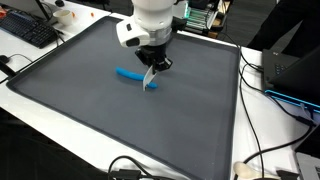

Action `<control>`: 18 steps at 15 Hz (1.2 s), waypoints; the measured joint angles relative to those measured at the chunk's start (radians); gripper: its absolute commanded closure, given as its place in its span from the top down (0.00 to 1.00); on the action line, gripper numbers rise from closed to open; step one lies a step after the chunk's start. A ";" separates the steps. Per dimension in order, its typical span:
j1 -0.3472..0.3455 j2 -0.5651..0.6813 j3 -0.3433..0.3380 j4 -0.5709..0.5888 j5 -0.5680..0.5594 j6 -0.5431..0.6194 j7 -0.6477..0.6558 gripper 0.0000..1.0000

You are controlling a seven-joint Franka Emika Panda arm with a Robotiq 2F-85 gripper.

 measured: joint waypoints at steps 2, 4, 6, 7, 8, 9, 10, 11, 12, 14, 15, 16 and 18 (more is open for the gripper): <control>0.000 -0.007 0.002 -0.001 0.000 -0.015 -0.002 0.01; 0.000 -0.019 0.003 -0.002 0.000 -0.030 -0.005 0.01; 0.000 -0.033 0.003 -0.002 0.000 -0.033 -0.007 0.01; -0.001 -0.042 0.003 -0.002 0.000 -0.035 -0.009 0.01; -0.002 -0.050 0.003 -0.002 0.000 -0.037 -0.012 0.01; -0.004 -0.060 0.002 -0.002 0.000 -0.038 -0.017 0.01; -0.006 -0.070 0.002 -0.002 0.000 -0.038 -0.023 0.01; -0.010 -0.079 0.000 -0.001 -0.001 -0.039 -0.030 0.01; -0.014 -0.088 -0.001 -0.001 -0.001 -0.039 -0.041 0.01; -0.024 -0.101 -0.002 0.000 -0.001 -0.038 -0.064 0.01; -0.029 -0.104 -0.002 0.000 -0.001 -0.035 -0.076 0.01; -0.034 -0.105 -0.003 0.000 -0.001 -0.031 -0.086 0.01; -0.042 -0.105 -0.003 0.000 -0.001 -0.022 -0.104 0.01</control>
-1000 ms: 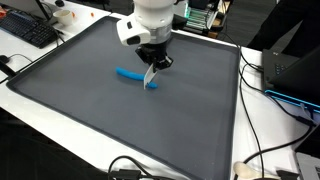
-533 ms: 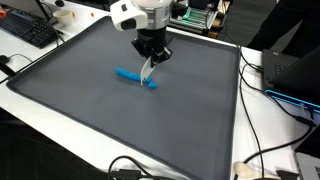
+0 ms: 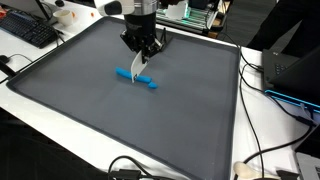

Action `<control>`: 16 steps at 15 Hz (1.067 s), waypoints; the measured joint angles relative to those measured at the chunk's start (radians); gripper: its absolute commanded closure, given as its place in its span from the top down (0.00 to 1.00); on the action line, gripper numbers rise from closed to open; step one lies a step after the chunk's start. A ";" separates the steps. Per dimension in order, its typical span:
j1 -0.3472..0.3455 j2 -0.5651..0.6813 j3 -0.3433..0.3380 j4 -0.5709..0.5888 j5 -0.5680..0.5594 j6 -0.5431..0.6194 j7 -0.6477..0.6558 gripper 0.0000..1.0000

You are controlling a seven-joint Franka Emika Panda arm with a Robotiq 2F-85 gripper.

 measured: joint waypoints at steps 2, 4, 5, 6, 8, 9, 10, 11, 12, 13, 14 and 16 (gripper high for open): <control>-0.005 0.002 0.000 0.000 0.000 0.007 -0.014 0.01; -0.009 0.006 0.000 0.000 0.000 0.019 -0.023 0.01; -0.009 0.008 0.000 0.000 0.000 0.025 -0.029 0.01; -0.009 0.012 0.000 0.000 0.000 0.032 -0.035 0.01; -0.009 0.019 0.001 0.000 0.000 0.040 -0.043 0.01; -0.009 0.023 0.001 0.000 0.000 0.042 -0.048 0.01; -0.009 0.027 0.001 0.000 0.000 0.046 -0.055 0.01; -0.009 0.031 0.001 0.000 0.000 0.050 -0.059 0.01; -0.009 0.035 0.001 0.000 0.000 0.056 -0.064 0.01; -0.009 0.040 0.001 0.000 0.000 0.063 -0.070 0.01; -0.009 0.045 0.001 0.000 0.000 0.069 -0.073 0.01; -0.009 0.053 0.001 0.000 0.000 0.079 -0.080 0.01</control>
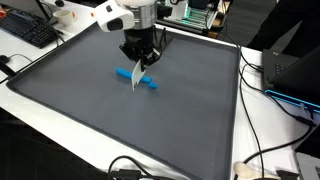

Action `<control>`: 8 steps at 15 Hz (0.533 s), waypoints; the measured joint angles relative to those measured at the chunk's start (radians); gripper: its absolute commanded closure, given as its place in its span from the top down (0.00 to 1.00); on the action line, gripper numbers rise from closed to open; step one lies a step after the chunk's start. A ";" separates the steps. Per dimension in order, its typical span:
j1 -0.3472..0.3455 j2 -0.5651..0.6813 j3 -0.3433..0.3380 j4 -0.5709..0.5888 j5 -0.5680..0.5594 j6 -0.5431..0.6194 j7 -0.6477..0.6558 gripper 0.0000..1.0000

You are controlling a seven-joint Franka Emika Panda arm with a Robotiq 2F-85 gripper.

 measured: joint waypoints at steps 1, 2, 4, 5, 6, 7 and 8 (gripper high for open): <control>0.000 0.004 0.000 0.000 -0.001 0.004 -0.005 0.01; 0.000 0.007 0.000 0.000 -0.002 0.009 -0.011 0.01; 0.000 0.015 0.000 0.000 -0.008 0.016 -0.018 0.01; 0.000 0.017 -0.001 0.000 -0.011 0.018 -0.021 0.01; 0.000 0.018 -0.001 0.000 -0.013 0.019 -0.023 0.01; 0.000 0.019 -0.001 -0.001 -0.016 0.019 -0.028 0.01; 0.000 0.020 -0.002 -0.001 -0.019 0.019 -0.032 0.01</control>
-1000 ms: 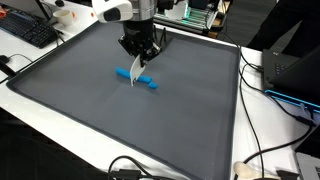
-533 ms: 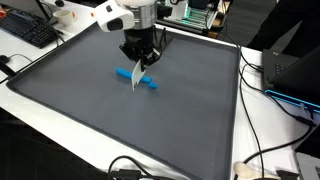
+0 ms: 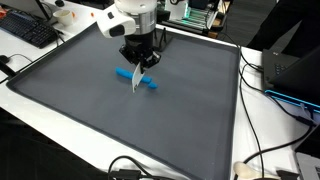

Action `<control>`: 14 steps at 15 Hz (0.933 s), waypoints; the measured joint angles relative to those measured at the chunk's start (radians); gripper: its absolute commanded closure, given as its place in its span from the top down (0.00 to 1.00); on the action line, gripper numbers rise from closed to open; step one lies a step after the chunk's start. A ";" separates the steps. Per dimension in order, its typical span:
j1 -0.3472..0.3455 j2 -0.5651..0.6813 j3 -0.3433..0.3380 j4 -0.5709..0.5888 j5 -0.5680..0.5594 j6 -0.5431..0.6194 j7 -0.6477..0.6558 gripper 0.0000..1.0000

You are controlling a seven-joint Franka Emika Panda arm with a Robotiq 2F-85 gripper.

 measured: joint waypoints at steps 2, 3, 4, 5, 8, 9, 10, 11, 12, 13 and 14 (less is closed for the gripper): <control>0.000 0.002 -0.001 0.000 -0.005 0.000 -0.005 0.01; 0.000 0.003 -0.002 -0.001 -0.007 0.001 -0.007 0.01; 0.000 0.005 -0.003 -0.001 -0.008 0.002 -0.008 0.01; 0.000 0.007 -0.003 -0.002 -0.008 0.003 -0.009 0.01; -0.001 0.011 -0.004 -0.004 -0.008 0.007 -0.013 0.01; -0.001 0.011 -0.004 -0.005 -0.008 0.008 -0.014 0.01; -0.001 0.012 -0.004 -0.006 -0.008 0.010 -0.014 0.01; -0.001 0.012 -0.004 -0.008 -0.008 0.012 -0.014 0.01; -0.002 0.013 -0.005 -0.009 -0.008 0.015 -0.014 0.01; -0.003 0.015 -0.005 -0.011 -0.008 0.018 -0.014 0.01; -0.003 0.016 -0.005 -0.014 -0.008 0.021 -0.014 0.01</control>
